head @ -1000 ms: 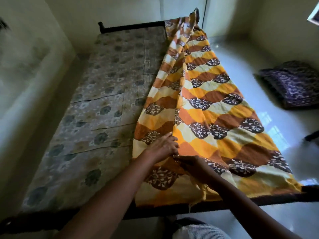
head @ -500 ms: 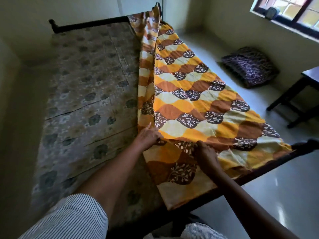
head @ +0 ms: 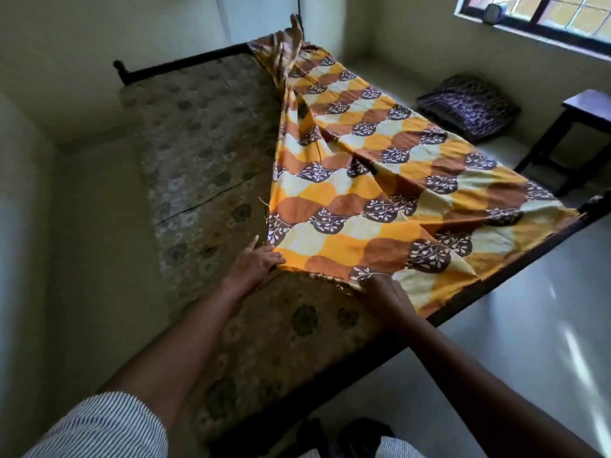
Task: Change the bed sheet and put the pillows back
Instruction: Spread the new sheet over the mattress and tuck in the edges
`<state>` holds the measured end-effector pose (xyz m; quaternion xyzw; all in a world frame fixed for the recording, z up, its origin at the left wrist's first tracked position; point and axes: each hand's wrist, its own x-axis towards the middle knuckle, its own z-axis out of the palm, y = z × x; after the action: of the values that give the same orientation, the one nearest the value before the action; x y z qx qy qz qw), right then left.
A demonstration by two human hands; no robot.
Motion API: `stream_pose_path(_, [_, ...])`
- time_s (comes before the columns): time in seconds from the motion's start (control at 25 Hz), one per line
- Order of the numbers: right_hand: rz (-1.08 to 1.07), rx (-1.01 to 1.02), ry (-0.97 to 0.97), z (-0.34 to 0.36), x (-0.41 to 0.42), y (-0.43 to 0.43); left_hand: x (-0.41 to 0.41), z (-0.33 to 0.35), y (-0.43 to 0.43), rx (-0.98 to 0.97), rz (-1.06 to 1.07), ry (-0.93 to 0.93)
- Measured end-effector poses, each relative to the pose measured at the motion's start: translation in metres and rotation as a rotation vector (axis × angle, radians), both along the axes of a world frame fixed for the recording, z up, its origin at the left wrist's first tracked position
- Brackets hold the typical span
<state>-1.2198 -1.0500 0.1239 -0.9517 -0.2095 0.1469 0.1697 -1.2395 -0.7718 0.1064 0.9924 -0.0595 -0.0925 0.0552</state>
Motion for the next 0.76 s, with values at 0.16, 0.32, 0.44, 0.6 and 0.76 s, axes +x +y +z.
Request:
stream_pose_path(0.16, [0.120, 0.018, 0.018, 0.005, -0.040, 0.028, -0.064, 0.008, 0.024, -0.021, 0.054, 0.051])
stream_pose_path(0.32, [0.284, 0.062, 0.189, 0.014, -0.098, 0.064, -0.129, 0.022, 0.058, 0.045, 0.031, -0.025])
stream_pose_path(0.44, [0.372, 0.135, 0.221, 0.013, -0.139, 0.093, -0.172, 0.026, 0.091, 0.067, -0.032, -0.077])
stream_pose_path(0.6, [0.460, 0.179, 0.243, 0.015, -0.182, 0.135, -0.222, 0.029, 0.129, 0.219, -0.061, -0.137])
stream_pose_path(0.76, [0.446, 0.176, 0.292, -0.002, -0.216, 0.180, -0.251, 0.019, 0.169, 0.302, -0.073, -0.036])
